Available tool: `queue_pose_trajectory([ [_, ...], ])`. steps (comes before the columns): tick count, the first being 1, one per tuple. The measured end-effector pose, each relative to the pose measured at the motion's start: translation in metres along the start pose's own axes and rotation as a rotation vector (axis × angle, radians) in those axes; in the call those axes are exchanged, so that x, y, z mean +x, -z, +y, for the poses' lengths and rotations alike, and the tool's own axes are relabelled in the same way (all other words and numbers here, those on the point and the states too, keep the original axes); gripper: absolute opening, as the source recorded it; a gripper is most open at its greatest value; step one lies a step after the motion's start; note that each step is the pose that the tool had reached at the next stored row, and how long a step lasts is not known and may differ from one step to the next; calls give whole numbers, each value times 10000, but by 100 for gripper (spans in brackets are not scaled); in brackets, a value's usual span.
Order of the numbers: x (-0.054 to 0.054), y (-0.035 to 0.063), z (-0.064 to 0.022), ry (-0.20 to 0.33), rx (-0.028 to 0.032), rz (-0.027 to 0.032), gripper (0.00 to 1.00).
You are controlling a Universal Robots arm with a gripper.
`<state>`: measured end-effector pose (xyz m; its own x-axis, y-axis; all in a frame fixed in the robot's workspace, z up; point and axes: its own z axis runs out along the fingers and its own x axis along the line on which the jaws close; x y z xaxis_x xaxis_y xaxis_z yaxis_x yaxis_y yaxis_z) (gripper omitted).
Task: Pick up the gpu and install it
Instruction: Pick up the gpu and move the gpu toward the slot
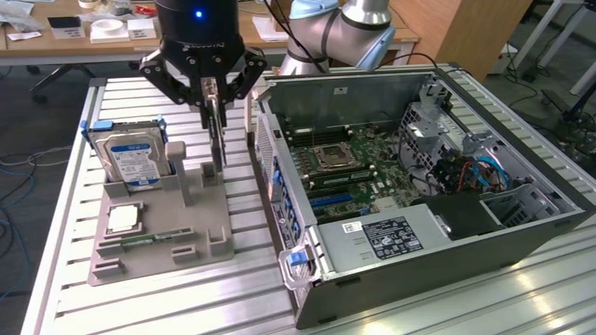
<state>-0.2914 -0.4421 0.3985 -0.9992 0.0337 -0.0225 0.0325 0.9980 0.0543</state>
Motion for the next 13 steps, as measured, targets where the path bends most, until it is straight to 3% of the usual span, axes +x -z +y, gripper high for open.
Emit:
queue_pose_trajectory([
  [13, -120, -3, 4, -1, 0, 0, 27],
])
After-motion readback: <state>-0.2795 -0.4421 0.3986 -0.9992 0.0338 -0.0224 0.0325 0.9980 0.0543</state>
